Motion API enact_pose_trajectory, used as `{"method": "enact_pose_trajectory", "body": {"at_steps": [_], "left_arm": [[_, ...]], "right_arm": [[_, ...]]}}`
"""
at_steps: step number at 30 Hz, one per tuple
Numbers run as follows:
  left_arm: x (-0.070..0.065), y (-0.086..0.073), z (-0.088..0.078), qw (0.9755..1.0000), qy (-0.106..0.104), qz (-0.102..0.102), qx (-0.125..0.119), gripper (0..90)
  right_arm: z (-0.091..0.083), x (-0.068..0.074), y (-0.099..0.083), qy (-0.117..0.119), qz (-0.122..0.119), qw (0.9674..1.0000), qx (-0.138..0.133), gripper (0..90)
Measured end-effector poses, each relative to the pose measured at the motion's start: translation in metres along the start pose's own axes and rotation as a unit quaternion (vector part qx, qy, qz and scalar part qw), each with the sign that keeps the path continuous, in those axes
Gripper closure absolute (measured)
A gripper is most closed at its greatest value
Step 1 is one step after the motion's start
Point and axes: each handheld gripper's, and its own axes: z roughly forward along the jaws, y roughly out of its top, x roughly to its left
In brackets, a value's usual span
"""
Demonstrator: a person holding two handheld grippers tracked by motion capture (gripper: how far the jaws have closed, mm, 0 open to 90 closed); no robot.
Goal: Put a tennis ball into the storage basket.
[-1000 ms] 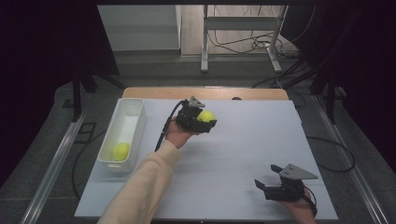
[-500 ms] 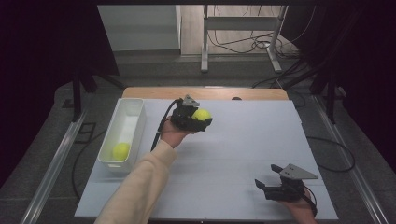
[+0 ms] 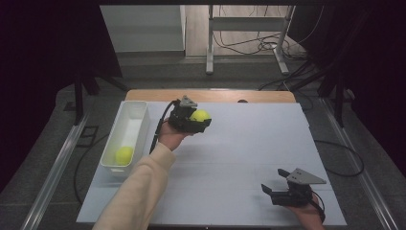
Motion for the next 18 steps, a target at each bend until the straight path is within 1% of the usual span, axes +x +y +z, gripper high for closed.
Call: {"method": "enact_pose_trajectory", "body": {"at_steps": [8, 18], "left_arm": [[0.006, -0.001, -0.007, 1.0, 0.008, 0.001, -0.001, 27.7], [0.014, -0.003, -0.015, 0.9998, 0.017, -0.005, -0.005, 27.7]], "right_arm": [[0.0, 0.0, 0.0, -0.001, -0.002, 1.0, 0.0, 13.4], [0.0, 0.0, 0.0, -0.002, -0.002, 1.0, 0.003, 13.4]]}}
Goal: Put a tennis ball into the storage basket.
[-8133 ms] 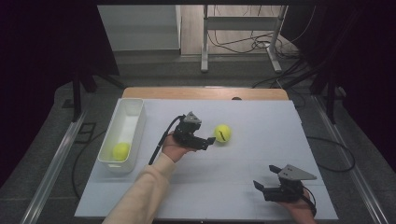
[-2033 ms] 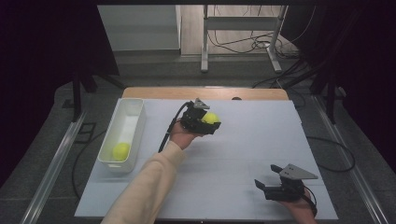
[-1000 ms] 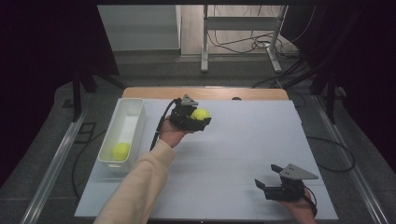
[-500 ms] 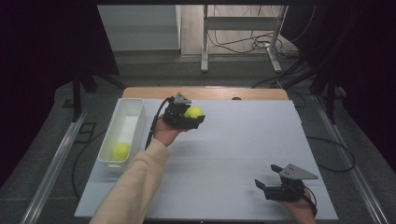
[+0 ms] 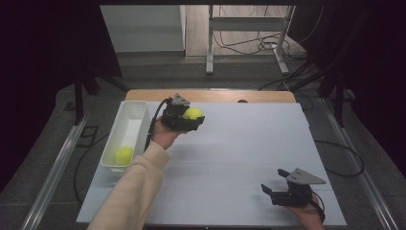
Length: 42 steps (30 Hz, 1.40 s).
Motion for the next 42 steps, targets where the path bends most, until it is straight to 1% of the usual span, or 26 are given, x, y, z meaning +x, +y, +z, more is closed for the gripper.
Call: {"method": "enact_pose_trajectory", "body": {"at_steps": [17, 22, 28, 34, 37, 42], "left_arm": [[0.019, -0.004, -0.016, 0.9997, 0.02, -0.011, -0.006, 27.7], [0.023, -0.005, -0.02, 0.9996, 0.025, -0.011, -0.004, 27.7], [0.031, -0.008, -0.029, 0.9992, 0.037, -0.016, -0.006, 27.6], [0.037, -0.009, -0.037, 0.9988, 0.044, -0.02, -0.007, 27.7], [0.039, -0.01, -0.04, 0.9984, 0.052, -0.023, -0.007, 27.7], [0.044, -0.011, -0.044, 0.998, 0.055, -0.028, -0.01, 27.7]], "right_arm": [[0.0, 0.0, 0.0, -0.001, 0.0, 1.0, 0.001, 13.4], [0.0, 0.0, 0.0, -0.002, 0.001, 1.0, 0.001, 13.4], [0.0, 0.0, 0.0, -0.002, 0.001, 1.0, 0.001, 13.4], [0.0, 0.0, 0.0, -0.002, 0.002, 1.0, 0.0, 13.4], [0.0, 0.0, 0.0, -0.003, 0.001, 1.0, 0.001, 13.4], [0.0, 0.0, 0.0, -0.003, 0.001, 1.0, 0.001, 13.4]]}}
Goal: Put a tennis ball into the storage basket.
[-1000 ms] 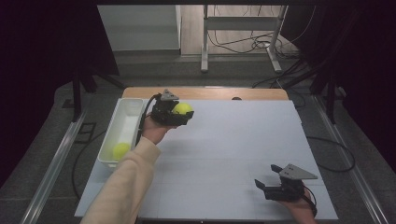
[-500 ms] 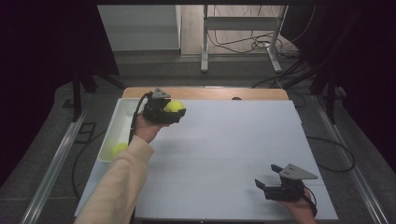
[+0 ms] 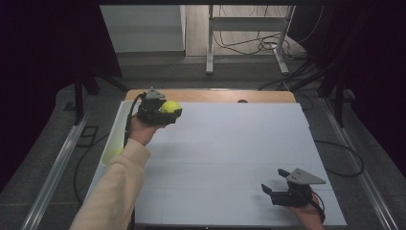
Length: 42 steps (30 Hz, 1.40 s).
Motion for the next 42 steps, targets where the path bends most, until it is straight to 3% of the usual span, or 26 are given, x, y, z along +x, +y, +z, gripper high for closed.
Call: {"method": "enact_pose_trajectory", "body": {"at_steps": [42], "left_arm": [[0.044, -0.011, -0.028, 0.9982, 0.052, -0.03, -0.004, 27.7]], "right_arm": [[0.0, 0.0, 0.0, -0.002, 0.0, 1.0, 0.0, 13.4]]}}
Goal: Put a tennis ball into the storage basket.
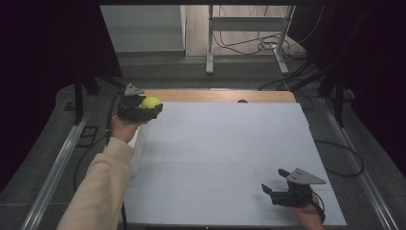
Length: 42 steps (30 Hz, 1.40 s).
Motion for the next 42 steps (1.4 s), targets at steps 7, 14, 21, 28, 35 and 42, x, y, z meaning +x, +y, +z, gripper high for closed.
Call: {"method": "enact_pose_trajectory", "body": {"at_steps": [7, 14, 21, 28, 35, 42], "left_arm": [[0.01, -0.002, -0.003, 0.9999, 0.01, -0.012, -0.002, 27.7], [0.019, -0.004, -0.004, 0.9995, 0.023, -0.022, 0.001, 27.7], [0.03, -0.007, -0.005, 0.9989, 0.034, -0.031, 0.005, 27.7], [0.038, -0.01, -0.008, 0.9983, 0.043, -0.037, 0.006, 27.7], [0.043, -0.012, -0.008, 0.9979, 0.049, -0.041, 0.012, 27.7], [0.046, -0.013, -0.007, 0.9976, 0.053, -0.042, 0.017, 27.7]], "right_arm": [[0.0, 0.0, 0.0, 0.0, 0.0, 1.0, 0.001, 13.4], [0.0, 0.0, 0.0, 0.0, 0.0, 1.0, 0.001, 13.4], [0.0, 0.0, 0.0, 0.0, 0.0, 1.0, 0.003, 13.4], [0.0, 0.0, 0.0, 0.0, 0.0, 1.0, 0.003, 13.4], [0.001, 0.0, 0.0, -0.002, 0.0, 1.0, 0.004, 13.4], [0.001, 0.0, -0.001, -0.001, 0.0, 1.0, 0.005, 13.4]]}}
